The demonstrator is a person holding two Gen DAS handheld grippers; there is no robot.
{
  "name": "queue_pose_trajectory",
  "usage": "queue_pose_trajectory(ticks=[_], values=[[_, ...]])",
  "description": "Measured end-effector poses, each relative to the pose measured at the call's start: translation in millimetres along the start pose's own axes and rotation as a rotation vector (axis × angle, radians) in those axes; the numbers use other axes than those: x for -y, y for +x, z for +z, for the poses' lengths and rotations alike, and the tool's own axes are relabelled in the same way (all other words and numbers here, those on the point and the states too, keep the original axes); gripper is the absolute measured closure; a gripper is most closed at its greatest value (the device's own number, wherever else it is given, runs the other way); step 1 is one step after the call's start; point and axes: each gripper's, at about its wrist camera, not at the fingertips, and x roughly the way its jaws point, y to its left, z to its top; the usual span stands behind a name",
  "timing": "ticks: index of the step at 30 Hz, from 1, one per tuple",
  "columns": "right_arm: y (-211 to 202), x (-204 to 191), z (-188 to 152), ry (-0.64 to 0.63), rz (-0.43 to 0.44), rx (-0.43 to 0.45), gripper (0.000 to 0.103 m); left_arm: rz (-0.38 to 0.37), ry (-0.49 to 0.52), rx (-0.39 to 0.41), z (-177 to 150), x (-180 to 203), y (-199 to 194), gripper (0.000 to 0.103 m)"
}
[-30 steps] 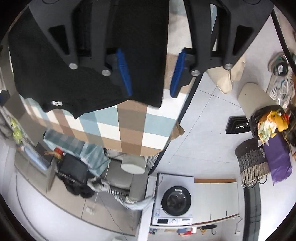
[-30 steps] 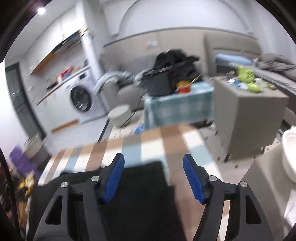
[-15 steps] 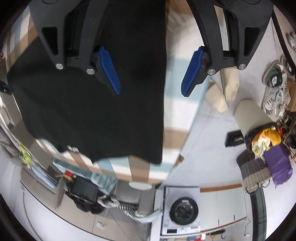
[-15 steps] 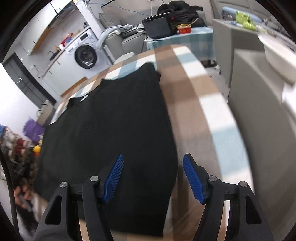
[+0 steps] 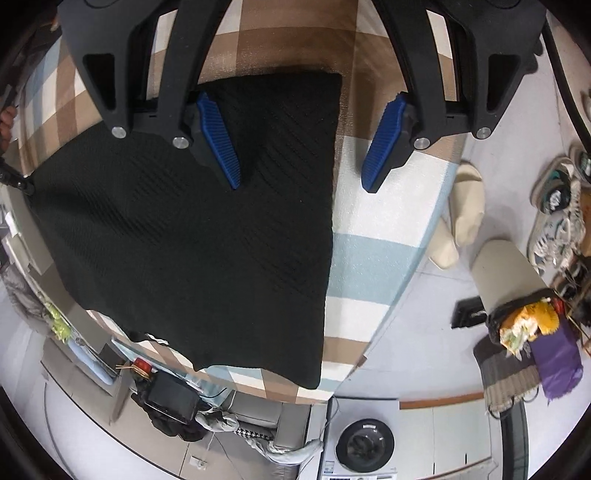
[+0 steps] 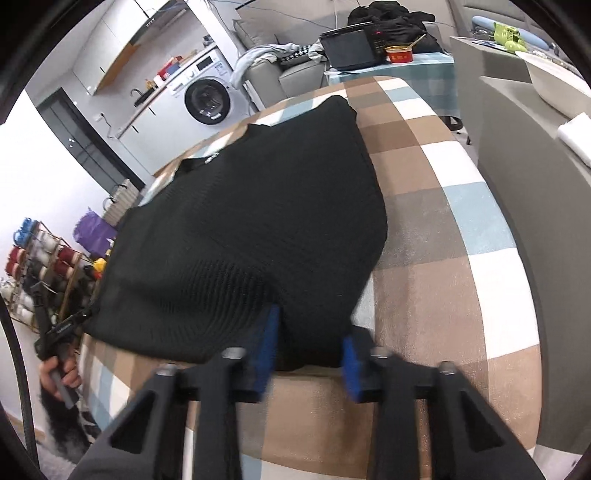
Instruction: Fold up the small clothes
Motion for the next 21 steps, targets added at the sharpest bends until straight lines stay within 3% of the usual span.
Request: queue_pose_trajectory(ticks=[4,7,9,14,17,21], values=[[-13,-9,-15,-0.028,-0.063,-0.063,0.092,0.015,-0.007,0.010,1,-4,-8,0.037],[-24,-15,-16,-0.049,-0.114,-0.049,0.084,0.009,-0.011,0.034,9,-3,-14,0.037],[-38,-19,-16,-0.051,-0.185,0.015,0.079,0.007,-0.003,0.049,17,0,-20,0.037],[-51,-50,-1,-0.100,-0.261,0.145,0.077,-0.043,0.057,0.082,43,29,-26,0.037],[-36,-74,8,-0.149,-0.214,0.144,0.058,-0.072,0.123,0.082,52,59,-22,0.037],[6,-109,17,-0.236,-0.171,0.075,0.058,-0.113,0.211,0.071,61,101,-12,0.032]])
